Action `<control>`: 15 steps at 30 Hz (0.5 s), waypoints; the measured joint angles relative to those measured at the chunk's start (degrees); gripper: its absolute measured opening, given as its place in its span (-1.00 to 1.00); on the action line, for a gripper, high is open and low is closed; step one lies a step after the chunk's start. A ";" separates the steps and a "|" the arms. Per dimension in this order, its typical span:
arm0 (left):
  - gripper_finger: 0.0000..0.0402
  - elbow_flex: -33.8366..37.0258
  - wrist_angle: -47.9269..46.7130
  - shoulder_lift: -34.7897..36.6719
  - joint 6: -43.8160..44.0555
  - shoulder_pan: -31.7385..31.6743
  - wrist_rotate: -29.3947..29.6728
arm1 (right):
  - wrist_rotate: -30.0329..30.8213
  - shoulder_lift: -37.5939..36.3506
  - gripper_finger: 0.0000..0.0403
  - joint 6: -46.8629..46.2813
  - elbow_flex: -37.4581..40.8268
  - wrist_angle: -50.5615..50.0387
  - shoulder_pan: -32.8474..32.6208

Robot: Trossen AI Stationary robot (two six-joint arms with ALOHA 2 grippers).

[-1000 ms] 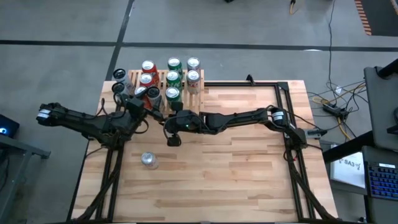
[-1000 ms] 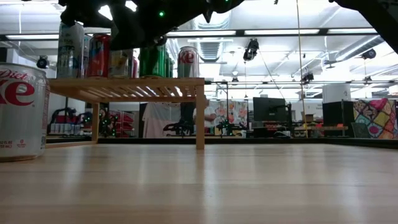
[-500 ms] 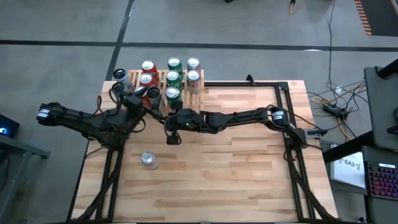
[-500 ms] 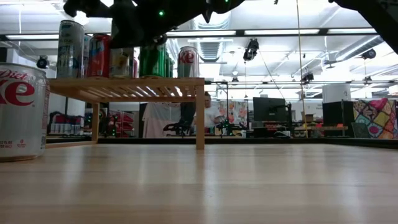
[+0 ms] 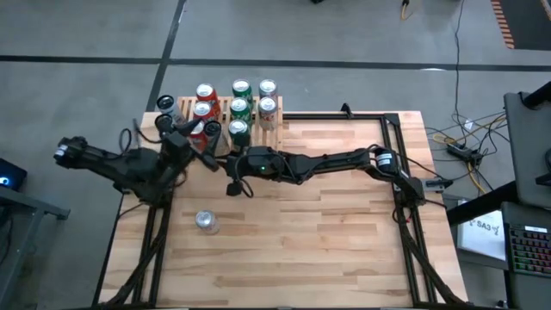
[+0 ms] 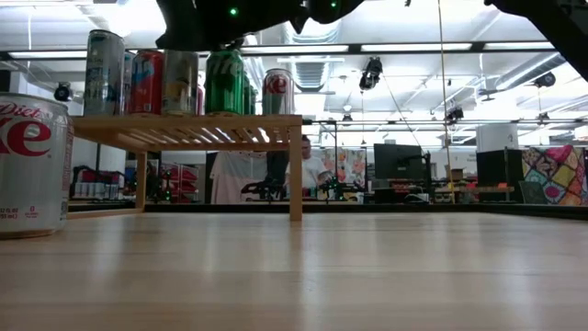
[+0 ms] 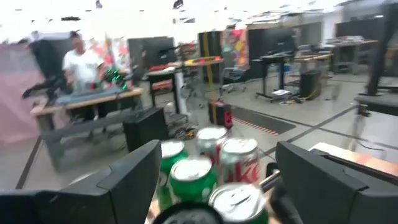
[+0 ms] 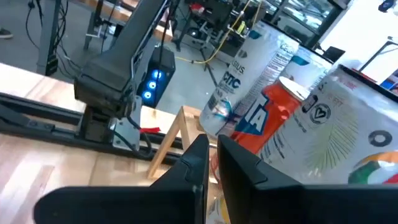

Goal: Place canned beverage on shelf
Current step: Put the white and yellow soda can on the shelf aligned with the other white and yellow soda can

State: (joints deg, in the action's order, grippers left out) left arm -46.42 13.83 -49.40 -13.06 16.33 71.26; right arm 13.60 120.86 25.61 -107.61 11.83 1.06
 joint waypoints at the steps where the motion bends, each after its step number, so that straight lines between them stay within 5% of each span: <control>1: 0.49 -1.14 -0.15 -0.05 -1.67 1.20 0.02 | 0.05 0.00 -0.89 0.02 0.00 -0.20 0.10; 8: 0.49 -9.94 -13.67 -0.12 -6.16 11.33 0.63 | 0.81 -2.97 -0.89 0.84 0.11 -10.78 -0.23; 12: 0.43 -14.58 -35.84 -0.12 7.95 17.94 1.89 | 1.45 -8.81 -0.89 0.32 0.04 -20.81 -0.70; 15: 0.30 -18.00 -56.54 -0.27 27.52 22.37 -4.49 | 1.33 -13.28 -0.89 -0.08 0.02 -27.84 -0.69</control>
State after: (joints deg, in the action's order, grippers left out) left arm -64.42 -42.70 -49.66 14.46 38.70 66.76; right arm 14.92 107.58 25.53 -107.59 -16.01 0.38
